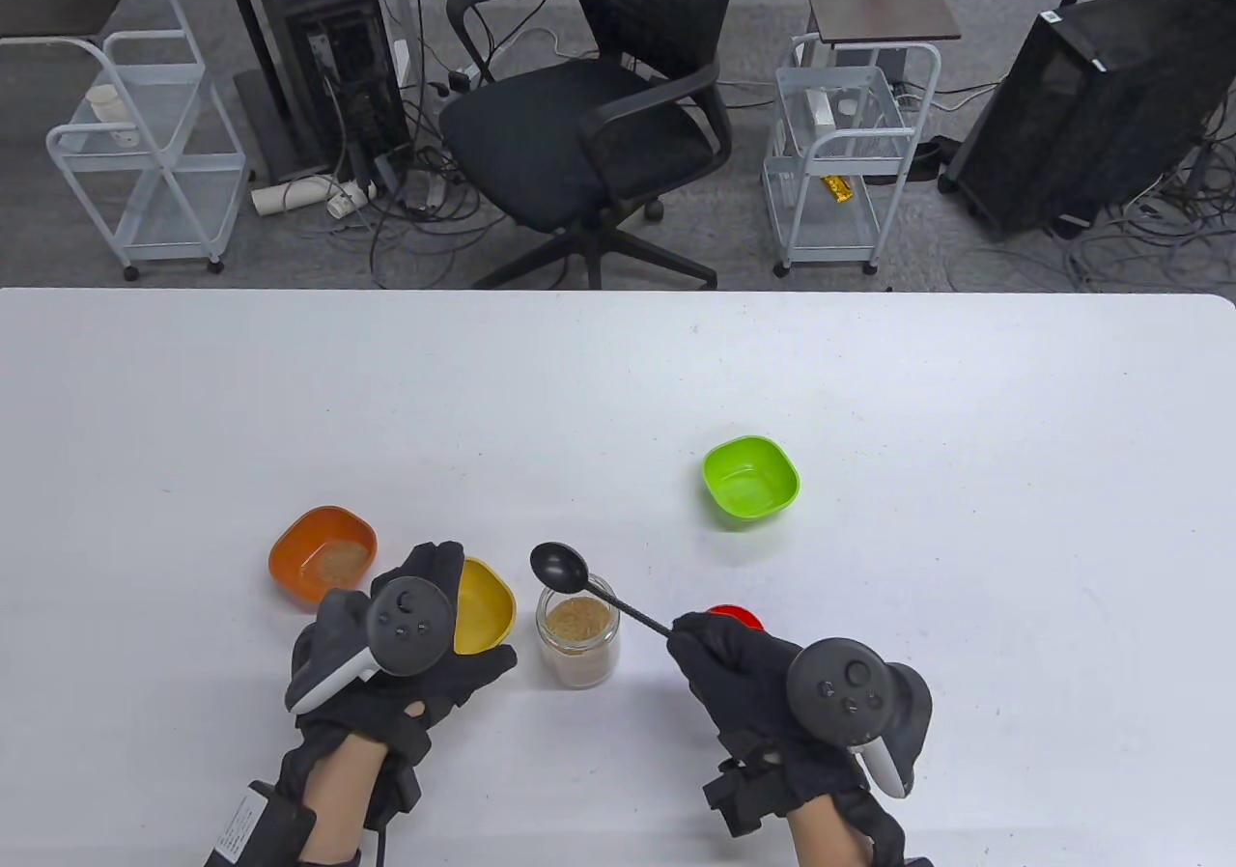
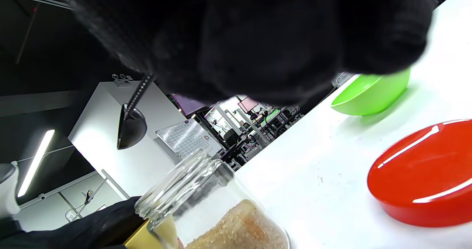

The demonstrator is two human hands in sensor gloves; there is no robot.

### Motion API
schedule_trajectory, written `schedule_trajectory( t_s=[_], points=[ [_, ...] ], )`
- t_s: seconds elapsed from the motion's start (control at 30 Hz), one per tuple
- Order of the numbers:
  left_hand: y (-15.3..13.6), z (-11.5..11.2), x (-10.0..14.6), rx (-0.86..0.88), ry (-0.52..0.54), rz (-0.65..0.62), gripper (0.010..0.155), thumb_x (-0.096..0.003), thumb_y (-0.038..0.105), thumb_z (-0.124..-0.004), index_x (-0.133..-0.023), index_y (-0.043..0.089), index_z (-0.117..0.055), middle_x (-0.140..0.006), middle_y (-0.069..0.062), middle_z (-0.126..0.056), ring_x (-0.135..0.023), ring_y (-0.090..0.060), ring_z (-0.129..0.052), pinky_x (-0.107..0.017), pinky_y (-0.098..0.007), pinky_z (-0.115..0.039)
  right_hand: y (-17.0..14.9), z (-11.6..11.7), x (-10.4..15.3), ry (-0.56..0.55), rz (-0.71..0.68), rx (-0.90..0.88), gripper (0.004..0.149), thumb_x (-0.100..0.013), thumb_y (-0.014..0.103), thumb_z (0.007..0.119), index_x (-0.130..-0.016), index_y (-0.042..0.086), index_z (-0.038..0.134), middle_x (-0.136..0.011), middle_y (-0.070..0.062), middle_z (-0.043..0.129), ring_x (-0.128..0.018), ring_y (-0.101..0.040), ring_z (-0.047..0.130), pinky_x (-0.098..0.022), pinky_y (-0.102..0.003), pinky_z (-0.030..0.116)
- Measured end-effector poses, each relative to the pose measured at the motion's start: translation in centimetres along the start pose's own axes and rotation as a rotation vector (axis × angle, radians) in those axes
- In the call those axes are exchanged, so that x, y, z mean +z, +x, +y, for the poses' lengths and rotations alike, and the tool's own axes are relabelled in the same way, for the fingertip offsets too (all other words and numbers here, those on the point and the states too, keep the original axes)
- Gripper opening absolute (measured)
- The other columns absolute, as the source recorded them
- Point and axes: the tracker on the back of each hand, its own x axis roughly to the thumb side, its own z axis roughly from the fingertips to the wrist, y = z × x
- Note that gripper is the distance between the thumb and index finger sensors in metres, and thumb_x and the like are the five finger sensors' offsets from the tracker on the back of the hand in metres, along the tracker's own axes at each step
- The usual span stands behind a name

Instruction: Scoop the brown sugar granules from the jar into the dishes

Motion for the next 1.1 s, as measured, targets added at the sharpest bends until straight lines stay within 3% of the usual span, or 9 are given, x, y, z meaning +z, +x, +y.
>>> schedule_trajectory(
  t_s=[0.43,1.1],
  points=[
    [0.4,-0.6,-0.1,-0.044,-0.011,-0.007,0.112,-0.0557,0.064,-0.083,-0.119,0.0,-0.017,-0.125,-0.03,-0.021,-0.108,-0.058,-0.044,-0.081,-0.06,-0.06,0.5,-0.5,-0.3,0.009,0.012,0.074,0.038,-0.051,0.048,0.082,-0.079,0.025,0.093,-0.04,0.01,0.104,-0.017,-0.014,0.103,-0.033,-0.039,0.094],
    [0.3,-1.3,-0.7,-0.039,-0.049,0.011,0.112,-0.0556,0.065,-0.082,-0.119,0.001,-0.015,-0.125,-0.03,-0.019,-0.109,-0.057,-0.042,-0.083,-0.059,-0.058,7.0,-3.8,-3.9,0.146,-0.135,0.572,0.037,-0.05,0.047,0.084,-0.077,0.024,0.094,-0.038,0.009,0.105,-0.015,-0.015,0.103,-0.032,-0.041,0.093]
  ],
)
